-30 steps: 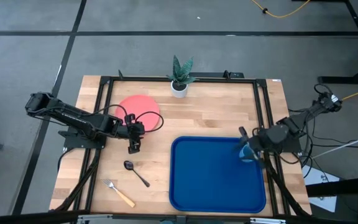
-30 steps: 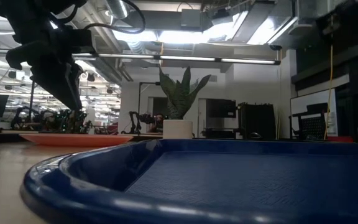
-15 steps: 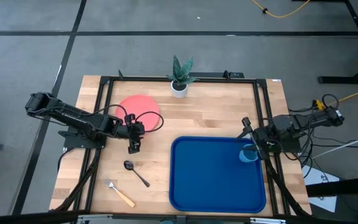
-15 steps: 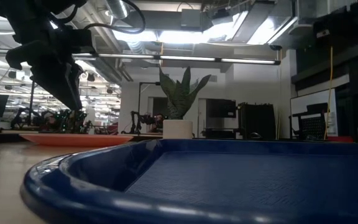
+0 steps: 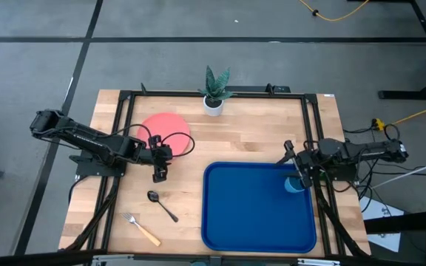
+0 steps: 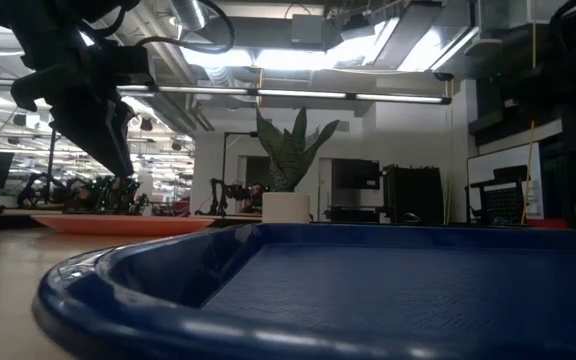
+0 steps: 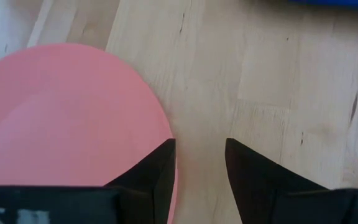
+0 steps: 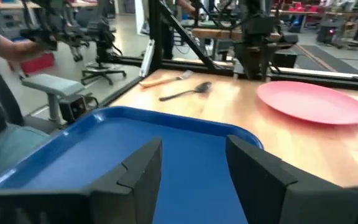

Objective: Pick and place plate/cup/fork/spoon on tray
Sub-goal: Put the pink plate in the center of the blue tray

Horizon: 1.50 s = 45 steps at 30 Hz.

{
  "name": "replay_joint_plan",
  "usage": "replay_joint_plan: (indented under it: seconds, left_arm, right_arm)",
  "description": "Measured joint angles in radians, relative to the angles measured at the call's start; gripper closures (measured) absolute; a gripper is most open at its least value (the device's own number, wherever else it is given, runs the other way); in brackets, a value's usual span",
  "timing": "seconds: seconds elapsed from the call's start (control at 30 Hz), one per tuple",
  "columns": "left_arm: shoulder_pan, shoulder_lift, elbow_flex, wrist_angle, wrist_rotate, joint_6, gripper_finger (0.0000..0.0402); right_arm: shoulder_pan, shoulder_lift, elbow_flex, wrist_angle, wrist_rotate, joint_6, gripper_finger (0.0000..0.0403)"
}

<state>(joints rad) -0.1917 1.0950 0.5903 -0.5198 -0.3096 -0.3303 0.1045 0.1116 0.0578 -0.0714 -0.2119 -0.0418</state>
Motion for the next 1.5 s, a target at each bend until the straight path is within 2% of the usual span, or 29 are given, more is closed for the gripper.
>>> replay_joint_plan:
  seconds: [0.3, 0.53, 1.1, 1.3, 1.5]
  left_arm:
    - [0.0, 0.0, 0.0, 0.005, 0.0, -0.001, 0.0269]
    - [0.0, 0.0, 0.0, 0.009, 0.0, -0.009, 0.0269]
    - [-0.001, 0.0, 0.0, 0.009, 0.0, -0.008, 0.0269]
    - [-0.007, 0.0, 0.0, 0.009, 0.0, -0.009, 0.0269]
    - [-0.015, 0.0, 0.0, 0.014, 0.0, -0.007, 0.0269]
  right_arm:
    - [-0.016, -0.003, 0.0, -0.034, 0.005, -0.073, 0.0221]
    - [-0.016, -0.003, 0.0, -0.031, 0.138, -0.111, 0.0221]
    - [-0.016, -0.012, 0.001, -0.024, 0.143, -0.11, 0.0221]
    - [-0.016, -0.112, 0.001, 0.089, 0.141, -0.11, 0.0221]
    - [-0.016, -0.111, -0.051, 0.225, 0.14, -0.11, 0.0221]
